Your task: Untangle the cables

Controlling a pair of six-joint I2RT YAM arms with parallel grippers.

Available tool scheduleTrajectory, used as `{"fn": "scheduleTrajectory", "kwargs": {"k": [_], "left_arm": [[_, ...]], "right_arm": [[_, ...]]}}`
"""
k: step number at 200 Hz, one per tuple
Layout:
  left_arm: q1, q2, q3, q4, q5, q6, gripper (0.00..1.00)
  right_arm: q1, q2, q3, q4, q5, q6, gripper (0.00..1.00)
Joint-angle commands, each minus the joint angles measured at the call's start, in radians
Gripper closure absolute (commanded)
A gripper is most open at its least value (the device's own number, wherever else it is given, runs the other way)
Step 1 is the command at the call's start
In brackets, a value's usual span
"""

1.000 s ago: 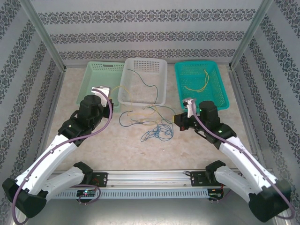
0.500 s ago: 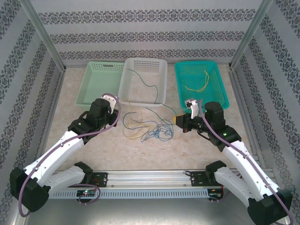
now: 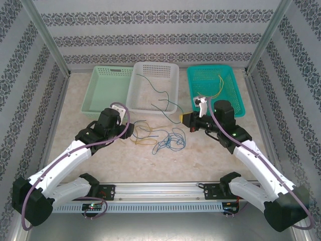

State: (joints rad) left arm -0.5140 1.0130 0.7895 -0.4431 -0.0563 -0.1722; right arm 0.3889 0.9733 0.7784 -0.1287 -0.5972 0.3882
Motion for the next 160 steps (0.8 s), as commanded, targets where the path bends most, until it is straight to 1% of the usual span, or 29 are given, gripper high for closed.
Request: {"fn": "scheduleTrajectory", "kwargs": {"k": [1,15,30,46,60,70,87,103,133,143,160], "left_arm": [[-0.057,-0.005,0.070,0.023,-0.005,0.090,0.29],[-0.115,0.011,0.091,0.079,0.019,0.165,0.29],[-0.178,0.043,0.107,0.143,0.044,0.250,0.30],[-0.241,0.083,0.128,0.202,0.029,0.333,0.31],[-0.288,0.116,0.146,0.238,-0.005,0.399,0.31],[-0.312,0.131,0.152,0.264,-0.001,0.440,0.32],[-0.329,0.152,0.149,0.320,0.024,0.481,0.32],[-0.337,0.160,0.135,0.385,0.021,0.505,0.33],[-0.357,0.138,0.076,0.540,0.037,0.587,0.34],[-0.358,0.144,0.076,0.548,0.055,0.614,0.34],[-0.359,0.182,0.108,0.499,0.098,0.654,0.35]], "right_arm": [[0.007,0.054,0.070,0.042,0.014,0.071,1.00],[0.005,0.109,0.118,0.012,0.009,0.114,1.00],[0.005,0.167,0.169,-0.002,-0.038,0.141,1.00],[0.006,0.209,0.209,-0.016,-0.074,0.166,1.00],[0.004,0.231,0.229,-0.033,-0.082,0.189,1.00],[-0.001,0.249,0.240,-0.041,-0.097,0.201,1.00],[0.001,0.278,0.248,-0.028,-0.137,0.234,1.00],[0.007,0.298,0.251,-0.004,-0.171,0.269,1.00],[0.010,0.321,0.275,-0.029,-0.204,0.283,1.00],[0.010,0.327,0.278,-0.024,-0.221,0.298,1.00],[0.010,0.333,0.282,-0.004,-0.247,0.329,1.00]]}}
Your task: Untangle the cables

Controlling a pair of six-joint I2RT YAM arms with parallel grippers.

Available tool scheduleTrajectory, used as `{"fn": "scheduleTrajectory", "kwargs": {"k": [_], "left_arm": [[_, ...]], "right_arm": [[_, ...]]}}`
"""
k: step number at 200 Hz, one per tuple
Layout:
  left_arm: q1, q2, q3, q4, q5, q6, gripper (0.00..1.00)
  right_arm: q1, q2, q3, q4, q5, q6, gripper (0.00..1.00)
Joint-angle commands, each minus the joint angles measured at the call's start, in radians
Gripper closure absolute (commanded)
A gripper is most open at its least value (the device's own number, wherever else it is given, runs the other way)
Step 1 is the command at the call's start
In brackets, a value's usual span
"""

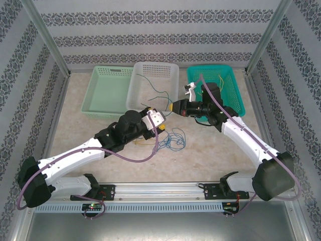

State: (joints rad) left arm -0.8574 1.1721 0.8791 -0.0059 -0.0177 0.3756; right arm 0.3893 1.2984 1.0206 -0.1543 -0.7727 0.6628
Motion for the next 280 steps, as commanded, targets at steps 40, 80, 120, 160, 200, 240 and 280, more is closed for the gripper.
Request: {"fn": "scheduleTrajectory", "kwargs": {"k": [40,80,120,160,200,240,280], "left_arm": [[-0.014,0.086,0.030,0.084,0.050,0.152,0.36],[-0.012,0.157,0.089,0.056,0.018,0.123,0.59],[-0.011,0.161,0.095,0.043,-0.021,-0.010,0.89],[0.008,0.197,0.146,-0.015,0.072,-0.285,0.96],[0.014,0.256,0.211,-0.074,0.206,-0.500,1.00],[0.078,0.182,0.081,0.086,0.280,-0.737,0.98],[0.097,0.179,0.061,0.142,0.330,-0.837,0.98]], "right_arm": [[0.013,0.013,0.050,0.013,-0.101,0.071,1.00],[0.016,0.013,0.045,0.013,-0.114,0.074,1.00],[0.035,-0.086,-0.020,0.068,0.136,0.031,1.00],[0.273,-0.159,-0.057,0.148,0.588,-0.149,1.00],[0.418,-0.127,-0.106,0.307,0.936,-0.285,1.00],[0.428,-0.131,-0.220,0.485,1.055,-0.311,1.00],[0.467,-0.129,-0.290,0.605,1.009,-0.383,1.00]]}}
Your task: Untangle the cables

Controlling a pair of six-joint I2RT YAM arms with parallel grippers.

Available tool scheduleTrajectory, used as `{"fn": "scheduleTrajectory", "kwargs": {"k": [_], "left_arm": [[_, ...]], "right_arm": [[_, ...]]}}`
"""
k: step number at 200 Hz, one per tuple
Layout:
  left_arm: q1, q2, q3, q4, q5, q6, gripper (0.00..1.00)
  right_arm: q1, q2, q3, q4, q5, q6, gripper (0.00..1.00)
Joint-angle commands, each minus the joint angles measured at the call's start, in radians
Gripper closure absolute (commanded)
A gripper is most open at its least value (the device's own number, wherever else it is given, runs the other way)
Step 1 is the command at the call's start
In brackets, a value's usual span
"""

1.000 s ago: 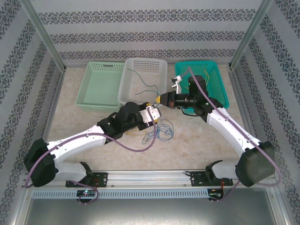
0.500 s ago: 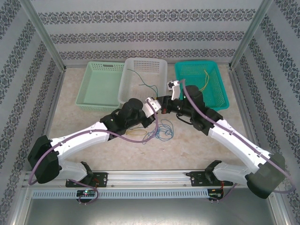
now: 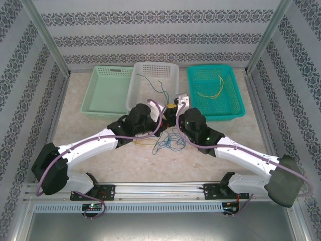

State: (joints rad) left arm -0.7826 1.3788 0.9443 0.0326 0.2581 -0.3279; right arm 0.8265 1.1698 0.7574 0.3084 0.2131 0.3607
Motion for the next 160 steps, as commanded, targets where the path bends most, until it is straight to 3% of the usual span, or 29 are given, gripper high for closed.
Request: {"fn": "scheduleTrajectory", "kwargs": {"k": [1,47,99,110,135,160], "left_arm": [[0.023,-0.028,-0.006,0.105,0.055,-0.135,0.98],[0.077,-0.035,-0.071,0.234,0.101,-0.276,0.97],[0.089,-0.049,-0.069,0.242,0.097,-0.278,0.93],[0.089,-0.061,-0.072,0.239,0.081,-0.277,0.87],[0.089,-0.100,-0.070,0.178,0.031,-0.225,0.57],[0.089,-0.178,-0.083,0.105,-0.057,-0.173,0.26]], "right_arm": [[0.031,-0.001,-0.027,0.142,0.025,-0.083,1.00],[0.076,-0.019,-0.104,0.211,0.096,-0.132,1.00],[0.088,0.038,-0.077,0.186,0.102,-0.131,1.00],[0.082,0.053,-0.051,0.140,0.120,-0.110,1.00],[0.036,0.096,0.026,-0.014,0.123,-0.008,1.00],[-0.019,0.120,0.070,-0.060,-0.001,0.027,1.00]]}}
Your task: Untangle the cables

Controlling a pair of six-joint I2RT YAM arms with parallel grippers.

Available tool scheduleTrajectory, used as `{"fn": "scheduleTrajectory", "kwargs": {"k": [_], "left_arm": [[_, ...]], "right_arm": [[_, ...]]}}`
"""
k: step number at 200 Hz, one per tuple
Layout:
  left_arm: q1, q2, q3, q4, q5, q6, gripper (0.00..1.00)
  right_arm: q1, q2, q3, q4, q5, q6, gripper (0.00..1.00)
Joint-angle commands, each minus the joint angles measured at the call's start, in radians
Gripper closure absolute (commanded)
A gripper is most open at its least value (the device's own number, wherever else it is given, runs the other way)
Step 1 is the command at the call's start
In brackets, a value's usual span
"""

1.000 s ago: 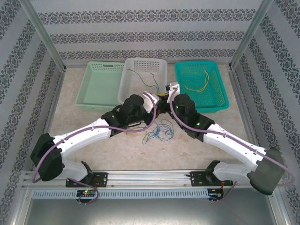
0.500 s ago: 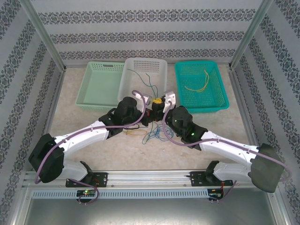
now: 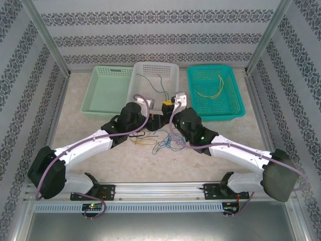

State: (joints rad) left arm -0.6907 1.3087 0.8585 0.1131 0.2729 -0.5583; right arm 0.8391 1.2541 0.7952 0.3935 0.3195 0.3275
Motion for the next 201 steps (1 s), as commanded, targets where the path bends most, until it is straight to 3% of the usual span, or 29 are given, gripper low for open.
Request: {"fn": "scheduleTrajectory", "kwargs": {"k": [1,15,62,109,142,201], "left_arm": [[-0.003,-0.112,0.002,0.022,-0.075,0.059,0.24],[-0.002,-0.163,-0.011,-0.009,-0.118,0.085,0.08],[0.030,-0.300,-0.032,-0.095,-0.250,0.093,0.01],[0.181,-0.219,-0.035,0.111,0.034,-0.157,0.03],[0.191,-0.156,-0.009,0.193,0.105,-0.255,0.06],[0.227,-0.041,-0.025,0.373,0.165,-0.440,0.11]], "right_arm": [[-0.034,0.036,0.034,-0.146,-0.111,0.061,1.00],[-0.060,0.040,0.063,-0.184,-0.184,0.061,1.00],[-0.121,0.022,0.102,-0.285,-0.342,-0.024,1.00],[-0.083,0.011,0.090,-0.276,-0.302,-0.081,1.00],[-0.049,0.017,0.094,-0.258,-0.214,-0.107,1.00],[-0.014,-0.010,0.076,-0.185,-0.206,-0.134,1.00]]}}
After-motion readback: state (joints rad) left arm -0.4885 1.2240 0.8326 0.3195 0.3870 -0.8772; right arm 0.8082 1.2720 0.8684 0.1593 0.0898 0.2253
